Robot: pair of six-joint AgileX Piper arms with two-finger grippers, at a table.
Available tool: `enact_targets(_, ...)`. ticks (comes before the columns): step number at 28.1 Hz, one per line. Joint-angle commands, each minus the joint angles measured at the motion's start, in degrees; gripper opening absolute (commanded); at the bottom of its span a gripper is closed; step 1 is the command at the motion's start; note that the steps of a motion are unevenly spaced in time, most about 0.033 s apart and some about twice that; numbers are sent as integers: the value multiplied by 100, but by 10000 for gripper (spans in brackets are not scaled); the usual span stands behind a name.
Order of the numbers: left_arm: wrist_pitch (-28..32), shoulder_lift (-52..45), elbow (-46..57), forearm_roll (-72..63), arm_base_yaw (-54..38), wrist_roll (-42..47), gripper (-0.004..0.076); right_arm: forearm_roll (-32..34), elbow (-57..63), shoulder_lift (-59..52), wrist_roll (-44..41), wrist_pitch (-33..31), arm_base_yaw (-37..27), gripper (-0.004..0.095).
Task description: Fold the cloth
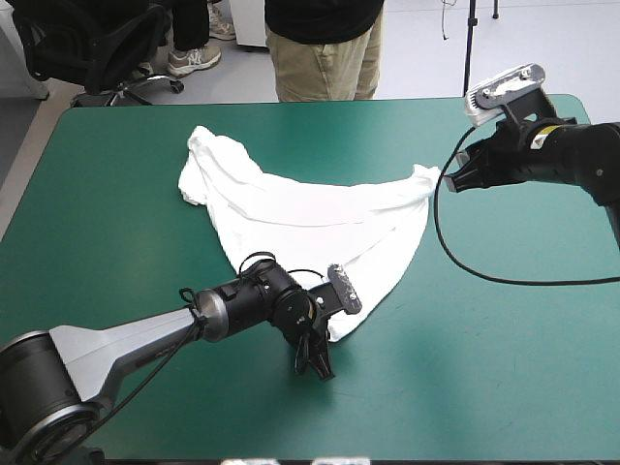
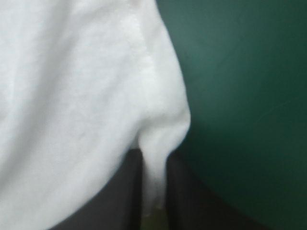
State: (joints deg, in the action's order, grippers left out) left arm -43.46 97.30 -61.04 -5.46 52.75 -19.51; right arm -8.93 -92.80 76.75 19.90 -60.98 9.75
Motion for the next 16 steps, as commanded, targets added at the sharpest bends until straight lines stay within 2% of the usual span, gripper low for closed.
enact_targets(1,-44,94,39,-364,40,234,-18,1,-107,107,-119,470,-163,405)
enact_targets(4,-185,94,39,-364,40,331,-18,-306,-107,537,186,267,-297,408)
enact_targets(7,-304,94,39,-399,40,331,-18,-489,-107,1130,250,226,-361,475)
enact_targets(9,-311,94,39,-471,40,341,-18,-665,-119,1677,188,436,-468,544)
enact_targets(16,-283,94,39,-512,40,468,-18,-1060,-172,2632,211,1087,-605,546)
